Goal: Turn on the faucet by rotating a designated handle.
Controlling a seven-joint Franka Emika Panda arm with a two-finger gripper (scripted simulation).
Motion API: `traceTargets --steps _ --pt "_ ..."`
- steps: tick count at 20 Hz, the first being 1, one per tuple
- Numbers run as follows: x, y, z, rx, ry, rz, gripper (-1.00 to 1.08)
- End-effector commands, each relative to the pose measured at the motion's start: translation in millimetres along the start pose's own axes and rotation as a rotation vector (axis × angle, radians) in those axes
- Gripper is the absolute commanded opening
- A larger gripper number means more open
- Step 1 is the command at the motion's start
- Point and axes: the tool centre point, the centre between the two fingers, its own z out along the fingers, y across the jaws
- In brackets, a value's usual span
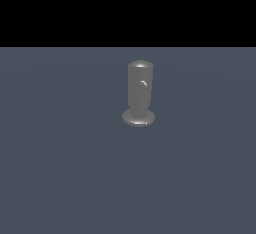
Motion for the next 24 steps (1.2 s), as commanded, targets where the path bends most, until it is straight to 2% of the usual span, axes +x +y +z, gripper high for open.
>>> traceTargets --steps 1,12,24 --pt "0 0 0 0.0 0.0 0.0 -1.0" --pt "10 -2 30 -0.003 -0.006 0.006 -1.0" --pt "41 -7 123 -0.013 -0.024 0.023 -1.0"
